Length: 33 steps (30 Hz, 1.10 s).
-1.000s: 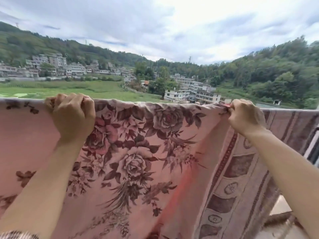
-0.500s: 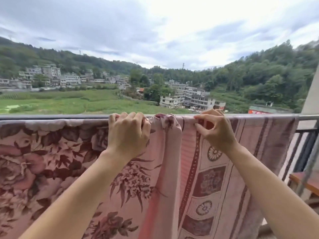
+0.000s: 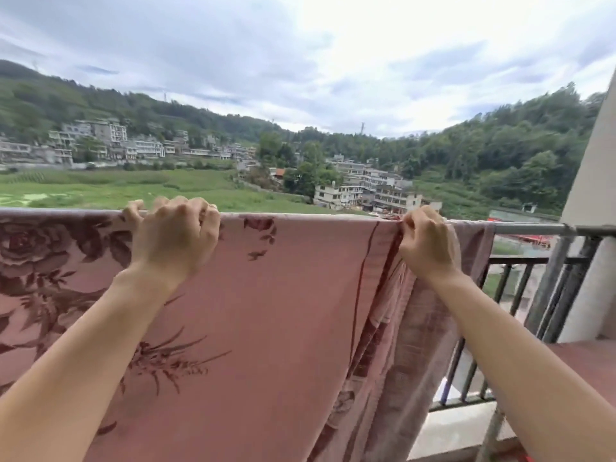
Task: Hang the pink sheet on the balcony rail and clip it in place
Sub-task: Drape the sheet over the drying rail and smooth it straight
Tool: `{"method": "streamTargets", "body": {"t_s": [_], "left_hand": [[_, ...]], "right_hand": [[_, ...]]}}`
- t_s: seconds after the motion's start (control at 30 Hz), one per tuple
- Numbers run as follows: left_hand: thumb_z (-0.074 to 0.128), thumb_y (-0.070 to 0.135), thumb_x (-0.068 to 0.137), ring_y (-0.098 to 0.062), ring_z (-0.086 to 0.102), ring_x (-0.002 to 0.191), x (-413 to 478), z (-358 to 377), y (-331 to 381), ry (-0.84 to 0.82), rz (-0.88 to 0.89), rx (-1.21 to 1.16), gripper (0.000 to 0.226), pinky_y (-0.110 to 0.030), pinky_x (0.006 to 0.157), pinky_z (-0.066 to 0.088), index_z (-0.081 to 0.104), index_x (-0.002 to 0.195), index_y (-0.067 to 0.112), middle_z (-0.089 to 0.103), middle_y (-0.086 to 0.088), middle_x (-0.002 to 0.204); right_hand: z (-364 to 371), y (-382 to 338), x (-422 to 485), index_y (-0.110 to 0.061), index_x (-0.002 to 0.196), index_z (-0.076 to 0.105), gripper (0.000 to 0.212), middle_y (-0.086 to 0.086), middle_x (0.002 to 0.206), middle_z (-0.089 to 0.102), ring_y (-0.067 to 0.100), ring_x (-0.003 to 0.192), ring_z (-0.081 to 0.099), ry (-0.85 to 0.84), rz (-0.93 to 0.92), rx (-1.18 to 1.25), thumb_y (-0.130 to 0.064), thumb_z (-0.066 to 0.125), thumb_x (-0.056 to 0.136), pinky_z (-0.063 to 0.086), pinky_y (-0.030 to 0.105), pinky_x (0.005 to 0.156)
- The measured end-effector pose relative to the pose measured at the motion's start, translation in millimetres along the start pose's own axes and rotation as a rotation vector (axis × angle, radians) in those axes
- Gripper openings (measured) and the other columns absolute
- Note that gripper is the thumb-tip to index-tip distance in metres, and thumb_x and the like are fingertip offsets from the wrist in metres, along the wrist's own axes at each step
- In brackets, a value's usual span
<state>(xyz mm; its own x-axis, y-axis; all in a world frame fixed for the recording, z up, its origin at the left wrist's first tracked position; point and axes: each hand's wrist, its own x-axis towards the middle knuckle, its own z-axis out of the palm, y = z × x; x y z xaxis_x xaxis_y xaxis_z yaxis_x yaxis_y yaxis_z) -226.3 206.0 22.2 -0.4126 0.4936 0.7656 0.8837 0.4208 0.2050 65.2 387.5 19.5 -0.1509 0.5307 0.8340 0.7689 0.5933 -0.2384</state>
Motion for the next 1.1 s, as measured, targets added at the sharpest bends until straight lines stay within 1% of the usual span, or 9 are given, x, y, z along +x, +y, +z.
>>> {"method": "streamTargets", "body": {"t_s": [0.13,0.23,0.33,0.47,0.63,0.7,0.8,0.97,1.1], "left_hand": [[0.036,0.036,0.095,-0.031,0.055,0.104,-13.5,15.4,90.5,-0.108,0.127,-0.021,0.036,-0.05,0.099,0.03,0.064,0.107,0.018,0.066,-0.009,0.109],[0.033,0.039,0.096,-0.031,0.05,0.117,-16.3,33.3,143.0,-0.192,0.148,0.003,0.042,-0.052,0.106,0.024,0.055,0.125,0.019,0.06,-0.009,0.124],[0.031,0.039,0.096,-0.03,0.049,0.118,-15.2,53.4,185.2,-0.194,0.176,-0.021,0.042,-0.052,0.105,0.023,0.052,0.127,0.019,0.059,-0.007,0.127],[0.023,0.036,0.093,-0.026,0.055,0.107,-12.2,78.6,235.2,-0.104,0.158,-0.128,0.046,-0.049,0.099,0.026,0.061,0.114,0.019,0.066,-0.001,0.117],[0.025,0.028,0.088,-0.023,0.05,0.072,-8.2,102.5,261.6,0.157,0.038,-0.262,0.035,-0.039,0.085,0.025,0.048,0.065,0.018,0.053,0.0,0.063],[0.031,0.023,0.09,-0.019,0.039,0.069,-14.1,110.4,268.3,0.286,-0.03,-0.277,0.032,-0.036,0.085,0.024,0.047,0.064,0.015,0.049,-0.002,0.062],[0.037,0.018,0.091,-0.019,0.033,0.072,-17.6,121.1,277.6,0.43,-0.14,-0.246,0.03,-0.035,0.087,0.023,0.055,0.069,0.009,0.055,-0.01,0.065],[0.037,0.03,0.09,-0.032,0.053,0.095,-6.8,127.3,329.8,0.343,-0.318,-0.138,0.042,-0.045,0.107,0.021,0.068,0.085,0.003,0.068,-0.02,0.083],[0.036,0.034,0.091,-0.025,0.056,0.074,-8.1,144.5,418.3,0.165,-0.052,-0.093,0.04,-0.047,0.095,0.029,0.064,0.071,0.012,0.061,-0.005,0.065]], "right_hand": [[-6.8,24.2,-5.4,-0.011,0.087,0.064,0.008,-0.003,0.086,0.062,0.019,0.08,0.061,-0.113,-0.09,0.359,-0.015,0.057,0.089,0.054,0.035,0.071],[-18.6,65.4,-5.9,-0.011,0.092,0.064,0.01,-0.002,0.087,0.062,0.014,0.075,0.058,-0.047,-0.029,0.411,-0.007,0.057,0.085,0.051,0.027,0.068],[-26.4,118.4,-3.2,-0.009,0.103,0.065,0.017,-0.001,0.098,0.061,0.02,0.094,0.058,0.006,0.049,0.271,-0.007,0.058,0.087,0.048,0.03,0.081],[-24.5,178.5,23.3,-0.018,0.134,0.052,0.043,-0.002,0.135,0.051,0.02,0.128,0.039,-0.116,0.045,0.057,-0.036,0.053,0.095,0.028,0.042,0.098],[-18.6,218.5,57.5,-0.016,0.107,0.073,0.02,-0.002,0.107,0.072,0.018,0.101,0.062,-0.103,-0.165,0.225,-0.022,0.063,0.09,0.036,0.038,0.089],[-18.7,232.8,63.7,-0.008,0.095,0.076,0.015,0.002,0.093,0.073,0.022,0.088,0.064,-0.054,-0.208,0.24,-0.011,0.062,0.089,0.046,0.044,0.086],[-18.7,269.7,67.1,-0.006,0.091,0.069,0.018,0.008,0.095,0.068,0.027,0.09,0.058,0.06,-0.148,0.032,-0.007,0.052,0.092,0.037,0.038,0.084],[-27.3,362.7,79.0,-0.003,0.096,0.06,0.017,0.017,0.109,0.058,0.031,0.109,0.044,0.111,0.177,-0.142,-0.002,0.044,0.088,0.024,0.046,0.094],[-25.7,398.2,85.8,-0.014,0.091,0.058,0.011,0.005,0.104,0.054,0.022,0.105,0.041,0.111,0.188,0.043,-0.013,0.047,0.089,0.022,0.041,0.096]]}}
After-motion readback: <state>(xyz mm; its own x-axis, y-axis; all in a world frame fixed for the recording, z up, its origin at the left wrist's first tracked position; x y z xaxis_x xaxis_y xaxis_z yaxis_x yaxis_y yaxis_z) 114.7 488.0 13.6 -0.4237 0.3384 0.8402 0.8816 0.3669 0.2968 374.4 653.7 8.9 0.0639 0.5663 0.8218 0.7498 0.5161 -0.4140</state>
